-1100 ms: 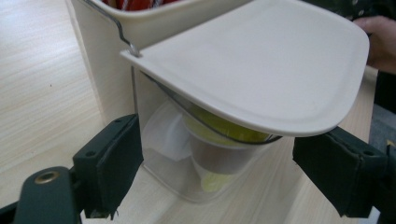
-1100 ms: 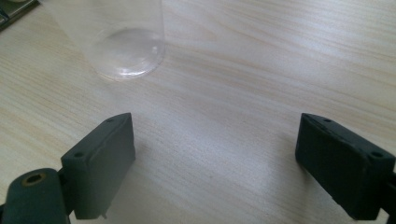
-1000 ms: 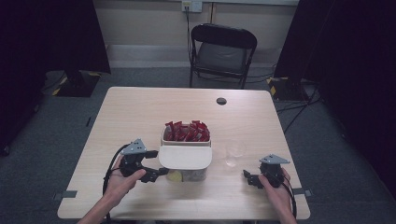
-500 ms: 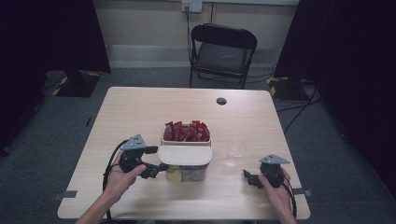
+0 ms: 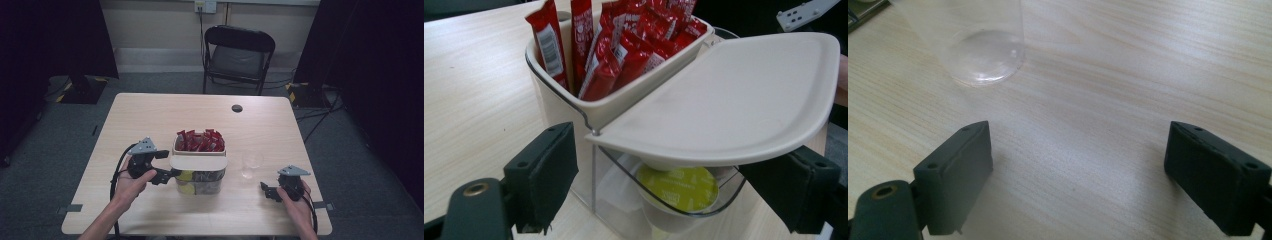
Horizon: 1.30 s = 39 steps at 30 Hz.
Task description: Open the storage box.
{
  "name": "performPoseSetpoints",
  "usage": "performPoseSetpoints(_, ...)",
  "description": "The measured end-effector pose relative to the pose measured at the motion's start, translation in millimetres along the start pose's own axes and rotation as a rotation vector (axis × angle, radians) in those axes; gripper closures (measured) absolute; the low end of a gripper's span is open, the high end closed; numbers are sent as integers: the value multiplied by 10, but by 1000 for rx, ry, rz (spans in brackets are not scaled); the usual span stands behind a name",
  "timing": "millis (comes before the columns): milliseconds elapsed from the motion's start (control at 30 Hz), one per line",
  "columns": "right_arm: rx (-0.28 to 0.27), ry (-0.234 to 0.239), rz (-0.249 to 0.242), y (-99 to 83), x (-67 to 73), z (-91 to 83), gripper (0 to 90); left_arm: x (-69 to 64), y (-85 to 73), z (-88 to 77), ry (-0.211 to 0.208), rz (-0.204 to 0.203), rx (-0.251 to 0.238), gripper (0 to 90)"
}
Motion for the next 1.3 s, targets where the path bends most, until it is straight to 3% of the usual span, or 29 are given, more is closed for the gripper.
performPoseSetpoints(867,0,0,0,0,0,0,116,68,168,14,-12,2,-11,155)
performPoseSetpoints(1300,0,0,0,0,0,0,116,94,240,23,-13,-15,-22,155)
Point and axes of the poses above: each handheld gripper's, and its own axes: z roughly forward along the jaws, y roughly out of its top, x roughly to its left, the point moved 5 cm from there along z, roughly forward along the jaws, and after that the axes turned 6 degrees about -z, right-handed, at the moved point
